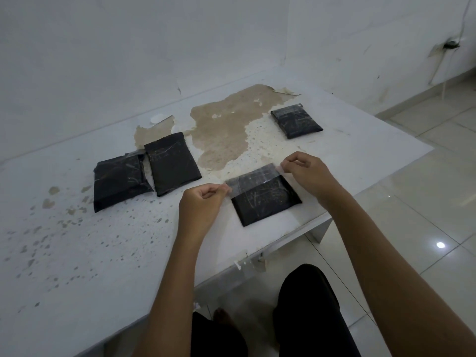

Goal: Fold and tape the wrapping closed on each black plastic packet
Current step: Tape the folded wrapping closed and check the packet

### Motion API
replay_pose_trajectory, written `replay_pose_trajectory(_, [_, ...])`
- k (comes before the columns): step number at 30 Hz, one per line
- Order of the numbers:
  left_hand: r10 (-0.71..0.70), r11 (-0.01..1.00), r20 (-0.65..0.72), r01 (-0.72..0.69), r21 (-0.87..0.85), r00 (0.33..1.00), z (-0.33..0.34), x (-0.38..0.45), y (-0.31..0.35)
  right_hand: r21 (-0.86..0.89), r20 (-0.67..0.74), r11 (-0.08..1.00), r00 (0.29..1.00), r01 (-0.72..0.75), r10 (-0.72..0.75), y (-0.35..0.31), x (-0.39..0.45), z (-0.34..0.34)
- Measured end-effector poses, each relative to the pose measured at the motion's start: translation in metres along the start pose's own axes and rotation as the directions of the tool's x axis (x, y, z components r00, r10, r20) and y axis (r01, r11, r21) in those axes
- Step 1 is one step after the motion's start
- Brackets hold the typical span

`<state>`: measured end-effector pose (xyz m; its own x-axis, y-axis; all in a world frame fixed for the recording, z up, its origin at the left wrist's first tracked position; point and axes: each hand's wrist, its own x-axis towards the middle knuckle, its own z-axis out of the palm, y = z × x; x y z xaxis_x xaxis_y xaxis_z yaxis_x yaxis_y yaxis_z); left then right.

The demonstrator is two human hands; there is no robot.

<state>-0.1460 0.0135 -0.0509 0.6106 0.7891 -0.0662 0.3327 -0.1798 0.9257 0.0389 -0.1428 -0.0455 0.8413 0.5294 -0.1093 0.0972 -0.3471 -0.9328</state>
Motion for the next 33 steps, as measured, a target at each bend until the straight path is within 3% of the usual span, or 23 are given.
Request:
replay_pose_trajectory(4, [-0.005, 1.0, 0.016, 0.005, -0.012, 1.0, -0.001, -0.001, 0.001, 0.031, 0.15, 0.998, 0.987, -0.057, 0.052, -0.008, 0.002, -0.013])
replay_pose_trajectory(8, [-0.004, 1.0, 0.027, 0.005, -0.007, 1.0, -0.001, -0.001, 0.0, 0.094, 0.193, 0.991, 0.978, -0.093, 0.074, -0.012, 0.004, -0.017])
replay_pose_trajectory(18, [0.014, 1.0, 0.023, -0.014, 0.018, 1.0, 0.0, -0.001, -0.003, 0.046, 0.185, 0.995, 0.979, -0.089, 0.079, -0.009, 0.002, -0.013])
replay_pose_trajectory(33, [0.089, 0.994, -0.03, -0.087, 0.069, 0.996, 0.005, -0.004, -0.005, -0.044, 0.055, 0.999, 0.998, 0.026, -0.024, 0.003, 0.008, -0.002])
